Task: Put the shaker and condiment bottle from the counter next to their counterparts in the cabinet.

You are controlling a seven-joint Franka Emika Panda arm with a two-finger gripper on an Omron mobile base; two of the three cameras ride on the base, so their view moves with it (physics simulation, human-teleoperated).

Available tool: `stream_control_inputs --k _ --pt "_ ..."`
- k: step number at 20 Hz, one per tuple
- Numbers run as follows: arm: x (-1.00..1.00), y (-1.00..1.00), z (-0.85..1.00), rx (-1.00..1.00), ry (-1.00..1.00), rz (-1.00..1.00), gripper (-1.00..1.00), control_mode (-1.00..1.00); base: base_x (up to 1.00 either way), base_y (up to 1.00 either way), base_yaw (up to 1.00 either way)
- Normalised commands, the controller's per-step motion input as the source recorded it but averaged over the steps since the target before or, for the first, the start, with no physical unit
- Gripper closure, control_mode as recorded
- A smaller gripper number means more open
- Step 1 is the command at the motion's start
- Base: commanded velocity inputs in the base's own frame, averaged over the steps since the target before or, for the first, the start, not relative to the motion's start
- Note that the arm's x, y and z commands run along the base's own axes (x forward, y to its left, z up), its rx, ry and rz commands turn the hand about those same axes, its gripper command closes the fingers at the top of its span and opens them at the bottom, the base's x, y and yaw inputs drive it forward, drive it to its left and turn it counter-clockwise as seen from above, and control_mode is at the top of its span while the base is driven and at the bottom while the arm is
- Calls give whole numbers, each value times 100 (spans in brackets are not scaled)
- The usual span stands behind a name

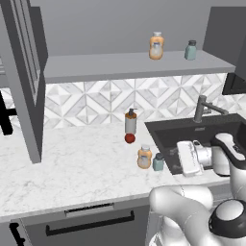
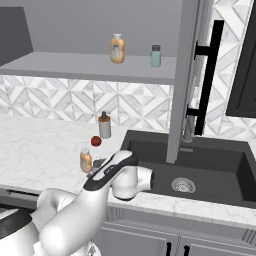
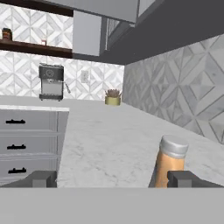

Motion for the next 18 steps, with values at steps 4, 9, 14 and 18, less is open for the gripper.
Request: stream_control_inputs --k 4,9,14,18 --pt "18 0 -12 0 -7 1 -100 -100 0 0 0" --pt "33 0 -10 0 0 1 -100 -100 0 0 0" --pt "28 0 -4 1 0 1 -100 -100 0 0 0" --pt "14 0 -7 0 0 5 -100 -100 0 0 0"
